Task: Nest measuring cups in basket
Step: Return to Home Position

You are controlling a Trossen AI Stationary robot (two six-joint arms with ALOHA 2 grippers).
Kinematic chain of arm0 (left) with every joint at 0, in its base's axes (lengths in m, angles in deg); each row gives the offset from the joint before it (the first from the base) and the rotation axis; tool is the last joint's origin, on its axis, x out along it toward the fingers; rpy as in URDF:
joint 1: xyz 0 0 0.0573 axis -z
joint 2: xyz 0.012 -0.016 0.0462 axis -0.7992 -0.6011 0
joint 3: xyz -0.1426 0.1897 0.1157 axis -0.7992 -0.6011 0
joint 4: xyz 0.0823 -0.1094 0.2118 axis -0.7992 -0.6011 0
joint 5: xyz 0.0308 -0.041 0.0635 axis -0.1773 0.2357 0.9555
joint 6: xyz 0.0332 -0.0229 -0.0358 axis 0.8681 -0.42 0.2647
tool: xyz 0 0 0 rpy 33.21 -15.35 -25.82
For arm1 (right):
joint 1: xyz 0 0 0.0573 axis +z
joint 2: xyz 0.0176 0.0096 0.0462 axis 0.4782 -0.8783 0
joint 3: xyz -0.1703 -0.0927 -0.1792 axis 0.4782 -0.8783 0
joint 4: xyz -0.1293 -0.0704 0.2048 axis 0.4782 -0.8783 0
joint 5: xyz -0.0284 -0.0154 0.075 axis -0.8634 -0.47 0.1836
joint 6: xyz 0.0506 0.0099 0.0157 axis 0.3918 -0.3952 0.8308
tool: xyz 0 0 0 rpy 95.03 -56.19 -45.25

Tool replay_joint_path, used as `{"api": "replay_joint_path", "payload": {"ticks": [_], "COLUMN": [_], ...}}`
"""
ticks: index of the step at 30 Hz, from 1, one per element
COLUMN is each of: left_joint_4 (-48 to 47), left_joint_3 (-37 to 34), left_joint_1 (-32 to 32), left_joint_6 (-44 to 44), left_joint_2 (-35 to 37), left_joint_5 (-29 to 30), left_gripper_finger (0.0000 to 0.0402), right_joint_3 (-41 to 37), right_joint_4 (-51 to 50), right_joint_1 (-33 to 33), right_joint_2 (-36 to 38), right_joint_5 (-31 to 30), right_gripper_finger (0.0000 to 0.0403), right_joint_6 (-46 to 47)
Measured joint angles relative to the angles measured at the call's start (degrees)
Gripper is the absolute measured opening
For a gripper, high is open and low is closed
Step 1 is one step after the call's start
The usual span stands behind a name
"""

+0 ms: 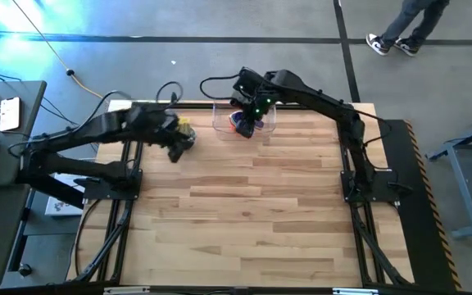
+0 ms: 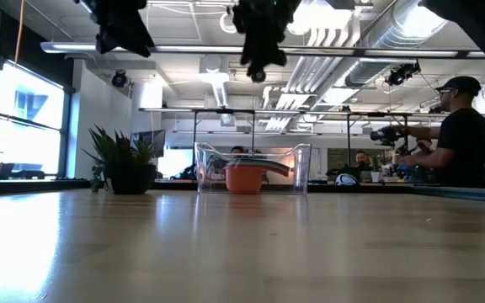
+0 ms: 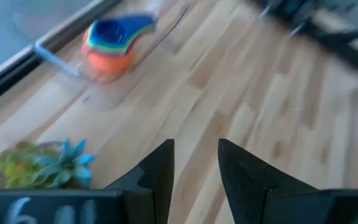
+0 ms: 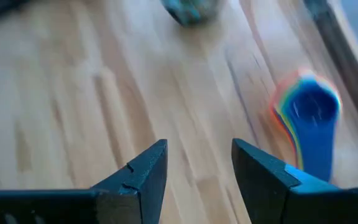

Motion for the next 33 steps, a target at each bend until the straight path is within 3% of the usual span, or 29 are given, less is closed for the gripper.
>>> {"api": "replay_joint_path", "payload": {"ticks": [6, 15, 18, 30, 33], "left_joint_4": [13.9, 32.79, 36.28, 48.0, 48.6], "left_joint_3": [-12.97, -32.65, -37.77, -54.45, -56.96], "left_joint_1": [2.46, 3.39, 3.39, 3.37, 3.37], "left_joint_6": [-1.05, 0.37, 0.43, 0.93, 0.85], "left_joint_2": [14.38, 31.98, 36.54, 51.0, 53.62], "left_joint_5": [-0.21, 0.23, 1.17, 1.96, 1.97], "left_gripper_finger": [0.0113, 0.0113, 0.0113, 0.0113, 0.0113], "right_joint_3": [0.02, 0.0, 0.0, -0.07, -0.07], "right_joint_4": [7.84, 12.76, 15.91, 13.01, 9.51], "right_joint_1": [4.31, 9.76, 11.18, 13.06, 12.93], "right_joint_2": [4.22, 8.45, 8.48, 11.86, 14.75], "right_joint_5": [0.64, -3.92, -2.63, -3.03, -6.58], "right_gripper_finger": [0.017, 0.017, 0.017, 0.017, 0.017], "right_joint_6": [0.32, 4.02, 4.1, 4.89, 3.27]}}
